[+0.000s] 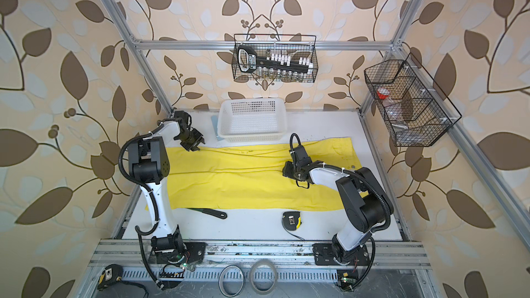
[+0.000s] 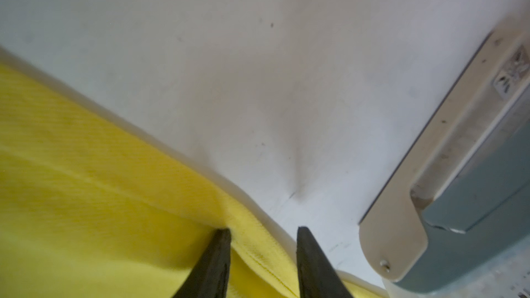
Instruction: Fold and stack the trousers
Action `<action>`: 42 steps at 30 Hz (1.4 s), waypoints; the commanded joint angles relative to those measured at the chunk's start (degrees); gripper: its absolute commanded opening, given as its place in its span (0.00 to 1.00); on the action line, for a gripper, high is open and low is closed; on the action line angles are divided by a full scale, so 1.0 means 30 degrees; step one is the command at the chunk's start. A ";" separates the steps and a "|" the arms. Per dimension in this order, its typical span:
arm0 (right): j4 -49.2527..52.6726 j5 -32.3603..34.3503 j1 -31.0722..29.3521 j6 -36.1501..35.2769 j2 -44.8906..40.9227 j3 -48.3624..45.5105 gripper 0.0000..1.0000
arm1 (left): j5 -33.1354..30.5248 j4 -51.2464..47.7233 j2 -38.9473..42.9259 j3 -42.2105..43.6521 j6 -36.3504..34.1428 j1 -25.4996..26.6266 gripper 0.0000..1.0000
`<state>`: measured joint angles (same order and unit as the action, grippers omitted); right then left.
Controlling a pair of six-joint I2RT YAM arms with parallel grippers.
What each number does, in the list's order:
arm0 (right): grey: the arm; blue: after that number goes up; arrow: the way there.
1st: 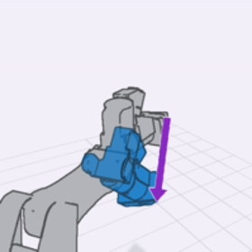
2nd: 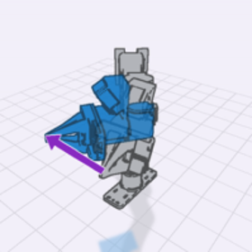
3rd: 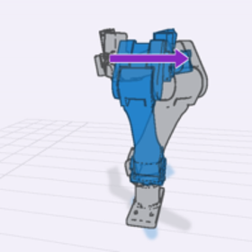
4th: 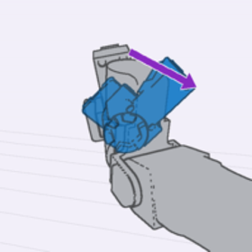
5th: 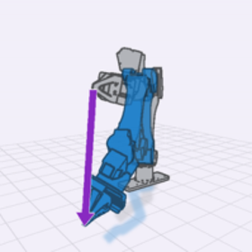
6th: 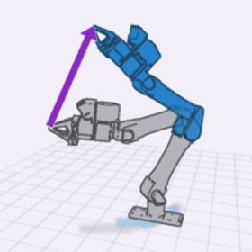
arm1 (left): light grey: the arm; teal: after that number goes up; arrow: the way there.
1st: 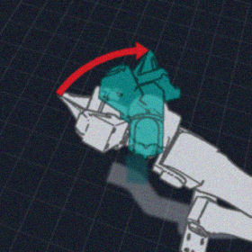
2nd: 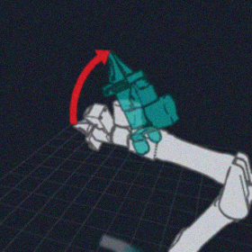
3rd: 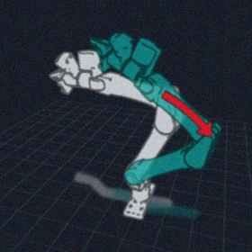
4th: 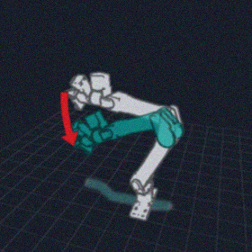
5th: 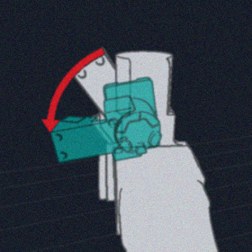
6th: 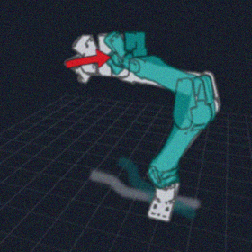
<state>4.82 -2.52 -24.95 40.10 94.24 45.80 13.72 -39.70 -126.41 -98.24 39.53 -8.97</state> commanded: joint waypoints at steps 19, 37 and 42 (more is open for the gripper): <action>0.6273 -0.1206 0.5030 -0.2259 -0.4593 0.2154 0.67 | -0.0866 -0.1794 0.2110 -0.1942 -0.2217 -0.0159 0.55; 1.3391 0.3736 1.2629 0.0600 -1.1245 -0.1848 0.80 | -0.1415 -0.2877 1.3922 1.0650 -0.1040 -0.5066 0.81; 1.4415 0.4156 1.5465 0.0836 -1.2849 -0.2946 0.80 | -0.2679 -0.4014 1.6725 1.2910 0.0378 -0.6832 0.82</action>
<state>43.44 7.25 19.05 40.71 57.32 38.72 8.45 -47.83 -81.30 -61.10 37.54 -28.53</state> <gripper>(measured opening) 0.798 0.815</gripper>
